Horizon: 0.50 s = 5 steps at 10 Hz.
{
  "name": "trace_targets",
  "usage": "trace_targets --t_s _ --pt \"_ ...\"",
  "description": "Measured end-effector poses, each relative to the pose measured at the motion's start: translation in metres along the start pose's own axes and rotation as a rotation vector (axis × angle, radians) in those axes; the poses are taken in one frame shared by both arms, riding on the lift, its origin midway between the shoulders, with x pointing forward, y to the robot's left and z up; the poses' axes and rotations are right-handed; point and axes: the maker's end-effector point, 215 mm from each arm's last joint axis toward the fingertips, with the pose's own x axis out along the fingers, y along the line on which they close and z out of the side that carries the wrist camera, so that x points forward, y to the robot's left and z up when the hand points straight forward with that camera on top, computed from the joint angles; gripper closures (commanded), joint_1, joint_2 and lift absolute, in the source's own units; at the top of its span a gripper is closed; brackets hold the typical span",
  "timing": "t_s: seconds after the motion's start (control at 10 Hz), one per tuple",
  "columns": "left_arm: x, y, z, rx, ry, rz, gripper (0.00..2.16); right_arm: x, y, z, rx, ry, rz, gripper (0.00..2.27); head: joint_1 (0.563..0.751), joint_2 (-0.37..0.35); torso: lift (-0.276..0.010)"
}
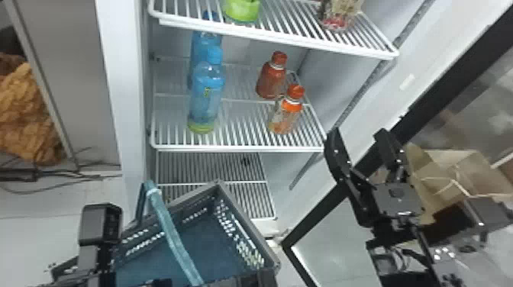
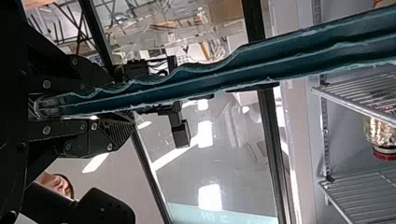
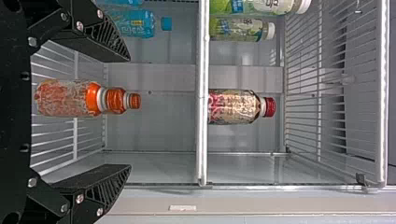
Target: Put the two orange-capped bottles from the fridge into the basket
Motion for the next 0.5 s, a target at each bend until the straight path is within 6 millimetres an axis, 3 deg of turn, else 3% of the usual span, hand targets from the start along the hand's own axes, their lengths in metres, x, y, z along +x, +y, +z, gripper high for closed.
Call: trace_targets --t_s 0.5 --pt "-0.0003 -0.0007 0.0010 0.000 -0.003 -0.002 1.17 -0.0017 -0.0017 0.0038 0.023 -0.031 -0.006 0.26 0.695 -0.350 -0.235"
